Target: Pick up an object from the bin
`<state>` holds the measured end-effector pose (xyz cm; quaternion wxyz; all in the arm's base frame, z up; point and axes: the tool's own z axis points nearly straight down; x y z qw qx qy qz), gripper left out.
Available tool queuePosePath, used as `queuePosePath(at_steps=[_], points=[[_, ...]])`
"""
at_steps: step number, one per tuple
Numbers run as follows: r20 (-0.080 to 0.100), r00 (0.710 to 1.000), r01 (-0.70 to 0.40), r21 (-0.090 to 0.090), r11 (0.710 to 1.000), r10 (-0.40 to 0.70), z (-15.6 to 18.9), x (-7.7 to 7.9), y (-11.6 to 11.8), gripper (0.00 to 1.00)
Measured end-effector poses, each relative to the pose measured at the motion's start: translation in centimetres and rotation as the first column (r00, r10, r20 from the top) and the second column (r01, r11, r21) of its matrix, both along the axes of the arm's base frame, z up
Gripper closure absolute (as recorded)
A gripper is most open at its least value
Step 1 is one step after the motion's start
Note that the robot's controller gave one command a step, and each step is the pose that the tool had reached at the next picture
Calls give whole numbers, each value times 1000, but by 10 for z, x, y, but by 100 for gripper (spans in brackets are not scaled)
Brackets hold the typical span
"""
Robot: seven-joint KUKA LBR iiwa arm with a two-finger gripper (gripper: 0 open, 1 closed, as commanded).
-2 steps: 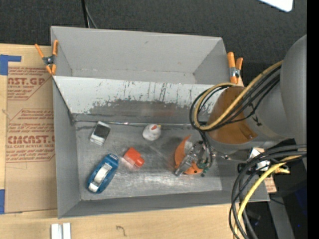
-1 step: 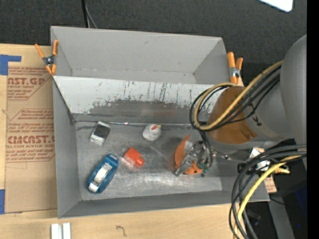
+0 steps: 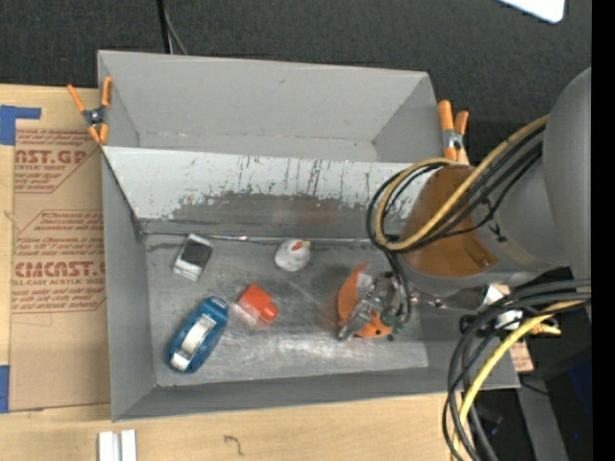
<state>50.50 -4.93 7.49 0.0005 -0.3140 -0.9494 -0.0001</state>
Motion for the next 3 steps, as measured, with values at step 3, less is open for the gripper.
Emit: queuePosePath(at_steps=[3], points=[[2,1000,0,0,1000,0,31,1,0,100]])
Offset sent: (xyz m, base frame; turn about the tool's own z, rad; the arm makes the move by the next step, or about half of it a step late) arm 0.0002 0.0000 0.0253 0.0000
